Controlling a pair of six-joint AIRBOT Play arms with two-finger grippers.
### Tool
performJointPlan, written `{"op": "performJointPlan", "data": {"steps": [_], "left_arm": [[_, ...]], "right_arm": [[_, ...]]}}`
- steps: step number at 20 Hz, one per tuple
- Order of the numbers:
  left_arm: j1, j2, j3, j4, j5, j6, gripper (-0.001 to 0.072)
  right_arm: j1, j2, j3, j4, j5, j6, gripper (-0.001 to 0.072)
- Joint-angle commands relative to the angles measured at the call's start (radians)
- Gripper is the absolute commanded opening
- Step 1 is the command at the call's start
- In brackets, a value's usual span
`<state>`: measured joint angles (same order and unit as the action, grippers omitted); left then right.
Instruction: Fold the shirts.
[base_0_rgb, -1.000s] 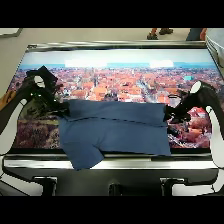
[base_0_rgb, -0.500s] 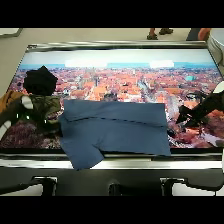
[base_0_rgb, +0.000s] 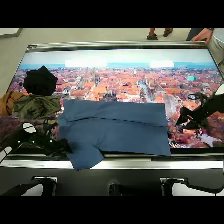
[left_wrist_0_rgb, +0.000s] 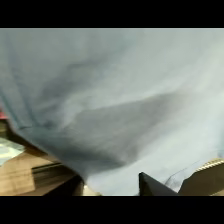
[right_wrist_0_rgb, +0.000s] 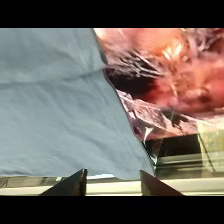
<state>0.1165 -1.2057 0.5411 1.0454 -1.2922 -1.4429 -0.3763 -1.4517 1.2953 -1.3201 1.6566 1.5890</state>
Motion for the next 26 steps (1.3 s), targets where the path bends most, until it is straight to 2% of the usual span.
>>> {"op": "performJointPlan", "data": {"steps": [1,4,8,16,17,18,19,23,26], "left_arm": [[0.001,0.006,-0.061,-0.032,0.103,0.007,0.0284],[0.0,0.007,-0.061,-0.034,0.142,0.004,0.003],[0.0,0.007,-0.061,-0.034,0.141,0.008,0.0032],[0.0,0.008,-0.061,-0.034,0.142,0.031,0.0032],[0.0,0.008,-0.061,-0.033,0.142,0.031,0.0032],[0.001,0.008,-0.061,-0.033,0.146,0.04,0.0032],[0.001,0.008,-0.059,-0.033,0.149,0.048,0.0032],[0.001,0.075,0.015,-0.033,0.148,0.053,0.003],[0.0,0.177,0.152,-0.034,0.166,0.055,0.0028]], "right_arm": [[0.0,0.058,-0.137,0.003,-0.047,0.003,0.0573],[0.0,0.129,-0.349,-0.003,-0.108,-0.016,0.0574],[0.0,0.153,-0.501,0.002,-0.201,-0.064,0.0556],[0.0,0.153,-0.62,0.031,-0.364,-0.063,0.0524],[0.0,0.153,-0.62,0.042,-0.381,-0.062,0.0385],[0.0,0.153,-0.62,0.05,-0.391,-0.055,0.019],[0.0,0.153,-0.619,0.057,-0.391,-0.055,0.0044],[0.0,0.17,-0.565,0.066,-0.318,-0.09,0.004],[0.0,0.206,-0.448,0.104,-0.344,-0.072,0.0038]]}}
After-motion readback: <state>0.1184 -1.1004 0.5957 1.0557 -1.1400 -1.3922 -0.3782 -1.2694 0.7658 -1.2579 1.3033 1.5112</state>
